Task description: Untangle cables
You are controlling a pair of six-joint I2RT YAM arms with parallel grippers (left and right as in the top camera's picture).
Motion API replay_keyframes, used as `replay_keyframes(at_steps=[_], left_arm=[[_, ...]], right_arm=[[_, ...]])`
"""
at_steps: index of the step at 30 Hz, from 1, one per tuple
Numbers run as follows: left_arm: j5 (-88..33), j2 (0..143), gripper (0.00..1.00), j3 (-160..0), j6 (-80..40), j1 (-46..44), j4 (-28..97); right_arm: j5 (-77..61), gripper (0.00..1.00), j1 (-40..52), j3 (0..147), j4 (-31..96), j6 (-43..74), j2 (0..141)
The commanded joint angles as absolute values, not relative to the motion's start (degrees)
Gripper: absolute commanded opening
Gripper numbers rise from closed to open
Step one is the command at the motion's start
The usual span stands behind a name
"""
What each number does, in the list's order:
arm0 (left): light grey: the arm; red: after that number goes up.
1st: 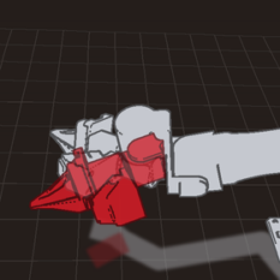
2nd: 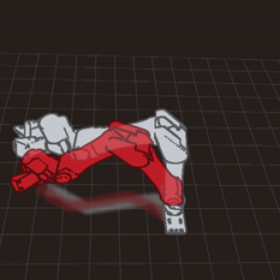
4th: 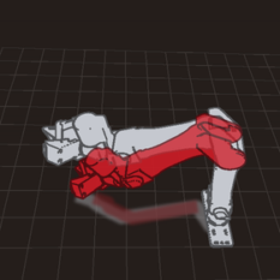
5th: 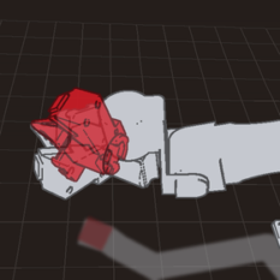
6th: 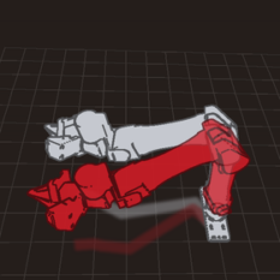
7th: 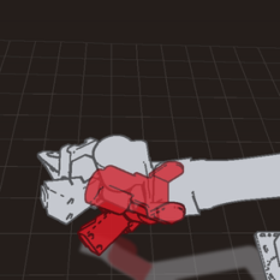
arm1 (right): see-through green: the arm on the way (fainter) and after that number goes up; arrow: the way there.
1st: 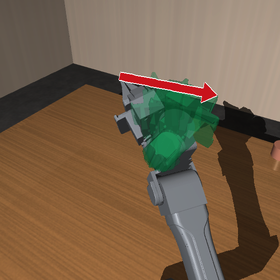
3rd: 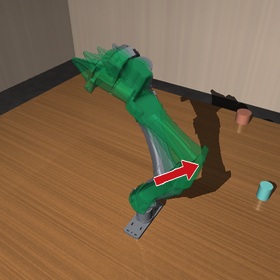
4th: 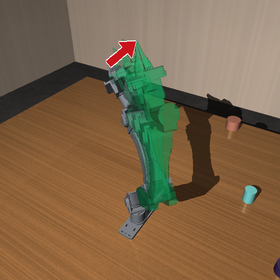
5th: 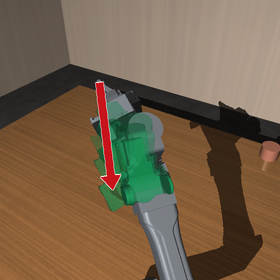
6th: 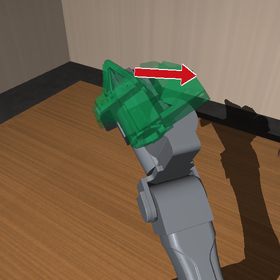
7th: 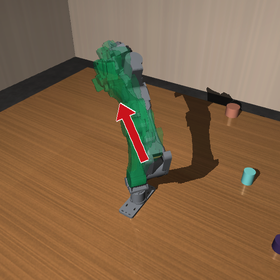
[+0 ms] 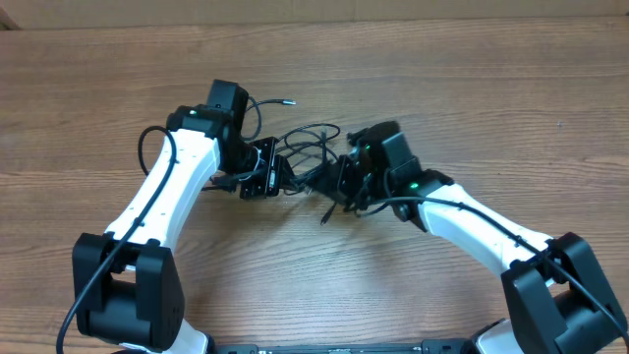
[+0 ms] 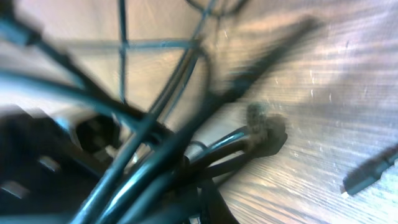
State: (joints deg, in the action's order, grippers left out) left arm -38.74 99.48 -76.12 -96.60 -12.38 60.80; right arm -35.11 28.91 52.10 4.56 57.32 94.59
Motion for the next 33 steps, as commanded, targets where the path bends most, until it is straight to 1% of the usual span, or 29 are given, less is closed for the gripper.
replay_keyframes(at_steps=[1,4,6,7,10,11,12,15,16,17,18,20,23,24,25,27,28,29,33], left_arm=[[-38.52,98.52,0.04,-76.64,-92.64,-14.81,63.05],[-40.18,98.50,0.04,-76.64,-92.51,-17.15,62.98],[-40.80,98.52,0.04,-76.66,-92.49,-18.74,62.72],[-40.97,98.52,0.04,-76.64,-92.05,-19.51,62.35],[-40.58,98.52,0.04,-76.64,-89.41,-20.82,61.56],[-40.36,98.50,0.04,-76.64,-87.53,-20.82,61.17],[-40.16,98.52,0.04,-76.66,-85.32,-20.47,60.64],[-39.99,98.50,0.04,-76.66,-75.46,-17.28,57.98],[-39.90,98.50,0.04,-76.66,-71.07,-15.66,56.47],[-39.83,98.50,0.04,-76.66,-66.35,-13.91,55.00],[-39.83,98.50,0.04,-76.66,-61.45,-12.12,53.74],[-39.88,98.50,0.04,-76.66,-52.07,-8.64,51.86],[-39.90,98.50,0.06,-76.66,-38.96,-4.99,50.68],[-39.90,98.50,0.10,-76.66,-35.09,-4.32,51.00],[-39.86,98.50,0.24,-76.66,-32.36,-3.97,51.59],[-38.52,98.50,0.65,-76.66,-29.76,-3.77,53.34],[-37.08,98.50,0.95,-76.66,-29.78,-3.79,54.06],[-35.16,98.50,0.99,-76.66,-29.78,-4.05,54.68],[-26.39,98.50,1.00,-76.66,-30.44,-4.97,57.91]], right_arm=[[-31.62,0.04,25.78,52.62,1.54,66.72,94.85],[-26.74,0.04,25.61,52.62,-1.54,70.28,94.85],[-25.45,0.10,26.24,52.62,-4.16,70.52,94.85],[-25.04,0.15,26.55,52.62,-5.23,70.50,94.85],[-24.16,0.22,26.76,52.62,-6.22,70.46,94.85],[-24.18,0.27,26.50,52.62,-5.69,69.97,94.85],[-24.25,0.38,26.09,52.62,-4.99,68.49,94.85],[-24.32,0.66,23.94,52.62,-0.01,59.07,94.85],[-24.51,0.72,23.03,52.62,2.50,56.10,94.83],[-24.45,0.81,21.80,52.62,6.13,52.90,94.72],[-24.16,0.94,20.32,52.62,10.17,50.26,94.61],[-22.92,1.00,17.37,52.62,17.08,47.64,94.61],[-19.62,1.00,12.14,52.62,26.41,45.36,94.61],[-19.29,1.00,10.46,52.62,28.40,44.62,94.61],[-19.29,1.00,8.58,52.62,30.35,43.38,94.61],[-19.31,1.00,5.58,52.62,32.88,40.99,94.61],[-19.33,1.00,4.45,52.62,33.65,39.88,94.61],[-19.38,1.00,3.57,52.62,34.24,38.79,94.61],[-19.55,1.00,2.46,52.62,35.31,34.72,94.61]])
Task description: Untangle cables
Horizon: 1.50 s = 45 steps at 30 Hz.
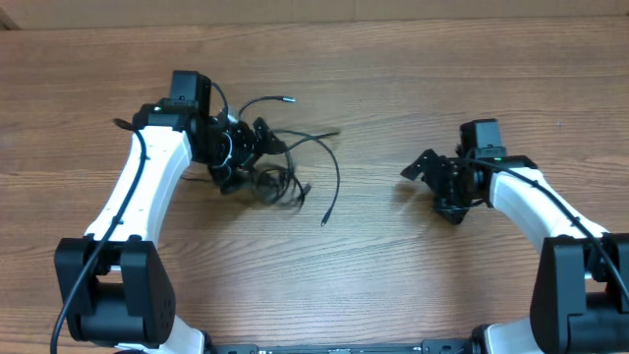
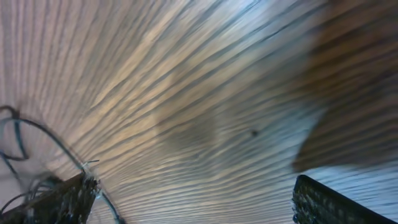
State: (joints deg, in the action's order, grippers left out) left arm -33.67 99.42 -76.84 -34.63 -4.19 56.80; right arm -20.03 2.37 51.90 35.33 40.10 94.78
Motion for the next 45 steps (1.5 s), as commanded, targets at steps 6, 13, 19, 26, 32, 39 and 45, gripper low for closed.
replay_keyframes(at_steps=[6,13,19,26,32,39,45], left_arm=[[-24.86,98.45,1.00,-76.97,-25.28,-5.56,56.49],[-22.44,98.45,0.94,-83.83,-18.06,-5.67,58.39],[-11.31,98.45,0.99,-90.28,-27.09,-5.63,62.08],[-2.44,98.50,0.99,-90.59,-41.93,-4.62,66.06],[-2.39,98.50,1.00,-90.59,-46.15,-1.04,67.11],[-2.66,98.50,1.00,-90.48,-44.56,4.58,69.30],[-2.79,98.63,1.00,-89.67,-41.78,3.42,69.87]], right_arm=[[-23.68,1.00,3.64,52.62,34.54,27.83,94.61],[-29.45,1.00,5.08,52.62,32.93,24.93,94.61],[-48.38,1.00,7.16,52.60,21.65,25.61,94.63],[-37.19,1.00,17.02,52.53,6.85,42.78,95.72],[-26.70,0.99,30.28,52.53,-8.97,57.19,99.70],[-14.46,0.83,36.01,52.56,-13.17,75.92,105.34],[-9.89,0.84,35.99,52.93,-26.26,78.78,109.03]])
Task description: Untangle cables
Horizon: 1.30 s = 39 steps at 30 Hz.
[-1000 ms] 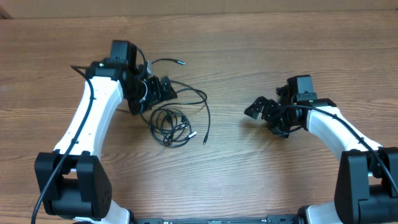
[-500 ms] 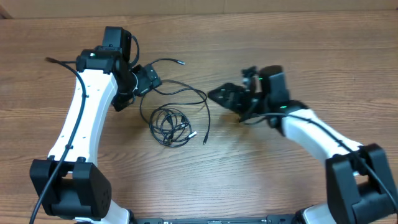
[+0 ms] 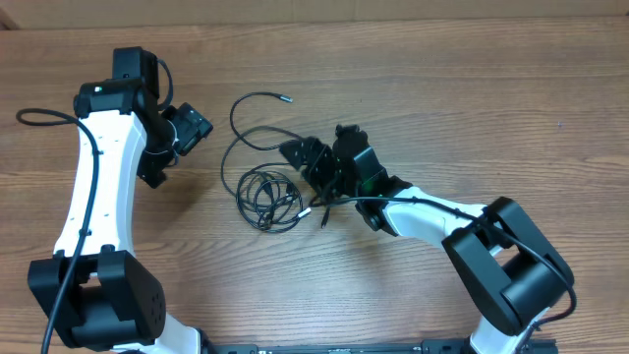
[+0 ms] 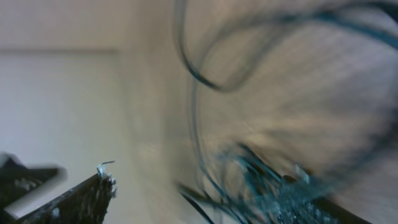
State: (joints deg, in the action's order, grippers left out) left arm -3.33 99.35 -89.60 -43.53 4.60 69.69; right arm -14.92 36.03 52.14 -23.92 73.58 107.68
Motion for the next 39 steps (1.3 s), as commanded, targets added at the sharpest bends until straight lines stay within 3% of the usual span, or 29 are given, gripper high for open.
replay_keyframes(at_steps=[1,4,6,8,10,11,22,29,36,39], left_arm=[[-2.85,98.67,0.99,-89.34,-41.80,3.14,69.84],[-3.14,98.96,1.00,-88.40,-42.02,2.52,69.36],[-4.01,99.11,1.00,-87.64,-41.98,2.22,68.66],[-4.95,99.11,0.99,-86.67,-42.00,2.20,68.31],[-5.93,99.11,1.00,-85.86,-41.60,2.15,68.34],[-7.01,99.11,1.00,-85.41,-40.36,2.09,68.31],[-29.87,99.31,0.99,-72.60,-15.18,-0.34,53.25],[-39.48,102.41,0.99,-66.37,-15.90,-3.95,46.81],[-40.01,109.10,1.00,-66.37,-24.47,-5.89,41.60],[-42.46,111.07,0.87,-66.37,-23.38,-6.20,40.47]], right_arm=[[-9.89,0.84,35.99,53.45,-26.65,80.93,109.93],[-10.52,0.80,36.67,55.61,-26.98,86.19,112.84],[-10.31,0.70,37.30,57.01,-27.59,85.93,114.28],[-10.09,0.44,37.39,58.17,-27.81,83.53,114.80],[-11.73,0.11,37.04,58.92,-27.79,78.08,114.72],[-15.25,0.04,36.34,59.37,-27.68,75.26,114.10],[-30.00,0.04,26.83,62.72,-5.23,53.91,100.20],[-41.65,0.04,26.37,62.72,-4.97,41.39,98.10],[-45.06,0.04,27.29,62.72,-2.81,35.33,97.67],[-45.10,0.04,25.89,62.72,-1.39,34.61,97.21]])
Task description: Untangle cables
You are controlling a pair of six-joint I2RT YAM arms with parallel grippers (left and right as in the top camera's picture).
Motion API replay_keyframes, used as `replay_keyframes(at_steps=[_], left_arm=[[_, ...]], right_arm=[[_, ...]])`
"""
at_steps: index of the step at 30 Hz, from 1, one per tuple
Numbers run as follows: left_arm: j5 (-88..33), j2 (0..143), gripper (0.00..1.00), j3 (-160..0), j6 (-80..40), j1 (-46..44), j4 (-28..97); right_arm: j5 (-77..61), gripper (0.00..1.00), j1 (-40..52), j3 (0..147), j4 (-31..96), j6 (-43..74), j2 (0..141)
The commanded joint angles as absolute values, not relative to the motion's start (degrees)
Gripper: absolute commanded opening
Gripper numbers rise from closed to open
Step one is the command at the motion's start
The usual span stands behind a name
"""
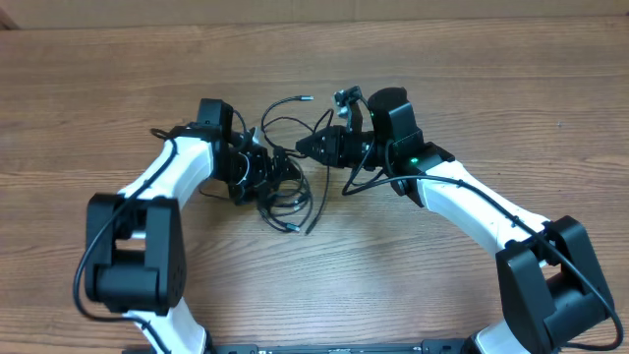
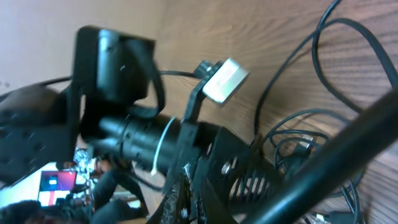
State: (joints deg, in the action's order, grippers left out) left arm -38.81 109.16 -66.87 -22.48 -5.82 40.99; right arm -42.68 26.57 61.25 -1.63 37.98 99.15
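A tangle of thin black cables [image 1: 286, 194] lies at mid table, also visible in the right wrist view [image 2: 292, 134]. One free plug end [image 1: 305, 98] points to the far side. My left gripper [image 1: 261, 169] is buried in the left of the tangle, its jaws hidden by strands. My right gripper [image 1: 307, 146] points left at the tangle's far right edge. Its jaws are pressed together [image 2: 186, 202], and a black cable [image 2: 348, 140] runs close past them, seemingly in their grip. The left arm's wrist [image 2: 143, 134] fills that view.
The wooden table [image 1: 472, 79] spreads wide around the tangle. Both white arms reach in from the near side and meet at the middle. A loop of cable [image 1: 351, 185] hangs under the right wrist.
My left gripper was off at the far left, away from the cables, and is now in the tangle. My right gripper was open at the tangle's right and is now shut at its far edge.
Both grippers were together in the tangle at mid table. Then the left had the bundle at the left while the right stood open far to the right. Then the cables lay loose, left gripper away, right gripper beside them. Now both are at the tangle.
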Motion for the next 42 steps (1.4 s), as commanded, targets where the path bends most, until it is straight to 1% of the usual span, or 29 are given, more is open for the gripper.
replay_keyframes(at_steps=[1,4,5,8,10,14,19,21,23,26,30,33,35,36,38,40,42], left_arm=[[-42.44,111.39,0.84,-66.37,-22.11,-6.44,40.73],[-39.48,112.68,0.72,-66.35,-18.41,-7.79,43.90],[-37.87,112.84,0.70,-66.35,-17.91,-8.16,45.19],[-32.05,113.14,0.54,-66.24,-17.76,-9.58,48.38],[-28.38,113.14,0.49,-66.11,-17.80,-10.37,49.89],[-18.74,113.14,0.44,-66.11,-18.98,-10.90,53.23],[-6.31,113.14,0.47,-66.11,-23.66,-8.99,57.36],[-3.84,113.14,0.50,-66.11,-24.53,-7.62,58.30],[-3.36,113.14,0.51,-66.11,-24.67,-6.07,58.50],[-3.29,113.14,0.54,-66.11,-25.41,-3.60,58.43],[-2.98,113.14,0.57,-66.11,-25.93,-0.58,58.24],[-5.23,113.14,0.59,-66.11,-24.03,0.21,57.95],[-9.39,113.14,0.59,-66.11,-20.23,0.03,56.80],[-11.20,113.14,0.61,-66.11,-18.83,-0.14,56.12],[-13.78,113.14,0.62,-66.11,-17.54,-0.67,54.83],[-14.35,113.14,0.64,-66.11,-17.56,-1.04,53.89],[-14.74,113.14,0.68,-66.11,-17.56,-1.26,53.52]], right_arm=[[-45.06,0.04,25.23,62.72,-1.23,34.00,96.99],[-44.62,0.04,21.21,63.59,-1.10,32.67,95.70],[-44.66,0.04,19.33,64.51,-0.67,32.71,95.29],[-44.60,0.04,13.58,68.23,2.44,32.69,94.39],[-44.56,0.04,9.76,71.13,5.23,32.69,94.17],[-40.07,0.04,1.85,78.56,15.79,30.57,94.17],[-26.33,0.04,-6.63,89.19,33.67,23.83,94.17],[-21.19,0.04,-10.46,93.41,39.81,22.76,94.17],[-19.09,0.04,-14.39,96.77,43.75,21.30,94.17],[-18.41,0.04,-21.08,100.97,47.72,20.73,94.17],[-18.76,0.04,-29.85,103.90,49.98,19.97,94.17],[-23.35,0.04,-33.10,103.90,53.21,16.23,94.19],[-23.59,0.04,-32.84,103.46,56.34,14.59,94.26],[-23.35,0.07,-32.12,103.04,57.93,14.48,94.26],[-23.57,0.25,-30.28,102.26,60.36,14.63,94.35],[-23.64,0.41,-27.35,101.27,62.54,14.72,94.41],[-23.64,0.67,-23.92,100.07,63.94,14.74,94.41]])
